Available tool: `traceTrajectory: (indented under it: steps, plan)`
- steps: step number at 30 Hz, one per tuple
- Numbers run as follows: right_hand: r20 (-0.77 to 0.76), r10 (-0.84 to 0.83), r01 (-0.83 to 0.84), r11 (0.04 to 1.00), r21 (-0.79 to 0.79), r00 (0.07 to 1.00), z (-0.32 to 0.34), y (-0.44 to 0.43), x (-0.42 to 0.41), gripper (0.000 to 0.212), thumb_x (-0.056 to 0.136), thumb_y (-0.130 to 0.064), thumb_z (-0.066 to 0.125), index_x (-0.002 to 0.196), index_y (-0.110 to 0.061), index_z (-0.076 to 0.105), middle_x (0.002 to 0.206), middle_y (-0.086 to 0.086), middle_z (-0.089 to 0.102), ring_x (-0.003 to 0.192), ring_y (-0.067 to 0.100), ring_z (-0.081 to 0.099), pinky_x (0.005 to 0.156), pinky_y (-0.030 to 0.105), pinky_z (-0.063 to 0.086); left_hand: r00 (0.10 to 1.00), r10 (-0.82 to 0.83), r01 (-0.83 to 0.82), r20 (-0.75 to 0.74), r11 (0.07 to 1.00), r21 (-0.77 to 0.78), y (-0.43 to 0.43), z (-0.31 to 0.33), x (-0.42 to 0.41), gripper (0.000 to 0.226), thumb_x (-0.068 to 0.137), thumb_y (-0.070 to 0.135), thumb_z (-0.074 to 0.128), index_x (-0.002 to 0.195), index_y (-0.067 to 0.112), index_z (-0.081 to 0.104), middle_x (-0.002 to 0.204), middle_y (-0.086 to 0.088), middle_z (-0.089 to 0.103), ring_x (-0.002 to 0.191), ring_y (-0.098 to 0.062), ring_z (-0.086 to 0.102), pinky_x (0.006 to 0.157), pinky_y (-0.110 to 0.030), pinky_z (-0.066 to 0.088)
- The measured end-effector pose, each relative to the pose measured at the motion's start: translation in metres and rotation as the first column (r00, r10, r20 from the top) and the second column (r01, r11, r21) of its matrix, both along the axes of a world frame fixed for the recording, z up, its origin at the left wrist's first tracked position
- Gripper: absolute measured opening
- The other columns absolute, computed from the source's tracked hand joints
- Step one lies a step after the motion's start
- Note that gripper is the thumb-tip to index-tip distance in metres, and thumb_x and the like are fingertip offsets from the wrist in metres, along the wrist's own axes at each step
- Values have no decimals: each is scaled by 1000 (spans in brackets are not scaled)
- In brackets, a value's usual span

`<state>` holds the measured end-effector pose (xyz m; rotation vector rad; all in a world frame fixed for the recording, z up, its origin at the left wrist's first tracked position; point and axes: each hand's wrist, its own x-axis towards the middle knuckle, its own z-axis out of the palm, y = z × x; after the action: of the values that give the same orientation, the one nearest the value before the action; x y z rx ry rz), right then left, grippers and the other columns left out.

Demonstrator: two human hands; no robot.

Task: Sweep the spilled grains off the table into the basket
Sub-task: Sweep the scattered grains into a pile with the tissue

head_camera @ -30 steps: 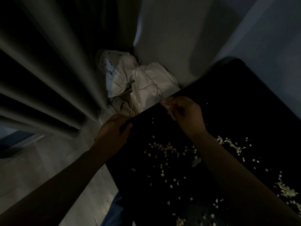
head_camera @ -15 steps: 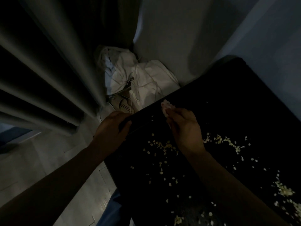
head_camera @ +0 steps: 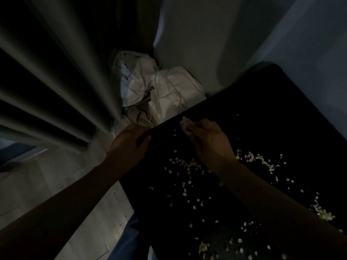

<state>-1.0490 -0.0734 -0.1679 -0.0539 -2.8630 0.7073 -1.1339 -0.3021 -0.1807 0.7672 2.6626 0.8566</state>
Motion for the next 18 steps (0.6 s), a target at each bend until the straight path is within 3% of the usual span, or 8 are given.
traceTrajectory:
  steps: [4,6,9,12,15,18]
  plan:
    - [102,133,-127,990,-67,986,12,-1,21,21,84,-14,60,100,-15,74,96,3,66,91,23,62,76,31,54,1000,8,-9,23,1000,7,0,-1,0,41,89,35,45,119,14,64,111,-6,63,100,-19,59,77,-8,30]
    - [127,81,-54,978,-204,989,19,4,42,21,87,-23,57,99,-19,74,98,-9,64,95,16,63,82,31,54,999,5,-6,40,1000,20,-1,-2,-2,40,90,36,43,119,16,64,111,-4,62,100,-17,58,79,-12,34]
    - [60,-36,55,933,-355,998,36,12,56,24,90,-27,54,99,-18,74,97,-12,62,92,3,62,82,16,50,999,7,-8,34,1000,25,-3,-4,-1,40,91,37,43,118,16,63,110,-3,63,100,-15,58,80,-11,34]
    - [60,-139,150,957,-249,988,39,20,39,22,89,-25,56,97,-14,73,92,-6,61,84,0,57,80,5,42,999,2,-3,41,1000,26,-3,-7,-1,46,90,45,39,119,17,63,111,-1,62,101,-16,59,83,-19,40]
    - [124,-293,309,941,-141,948,26,24,15,23,89,-33,60,98,-15,71,93,0,63,86,15,62,77,27,52,1000,18,-18,16,999,28,-2,-7,0,51,89,49,35,120,19,62,112,0,62,101,-15,58,83,-19,39]
    - [181,-426,448,888,-103,887,7,18,0,29,82,-44,68,95,-18,68,93,2,65,85,18,63,69,27,48,1000,14,-14,-5,999,29,-2,-9,1,47,91,47,37,120,19,62,112,1,62,100,-12,57,80,-12,36]
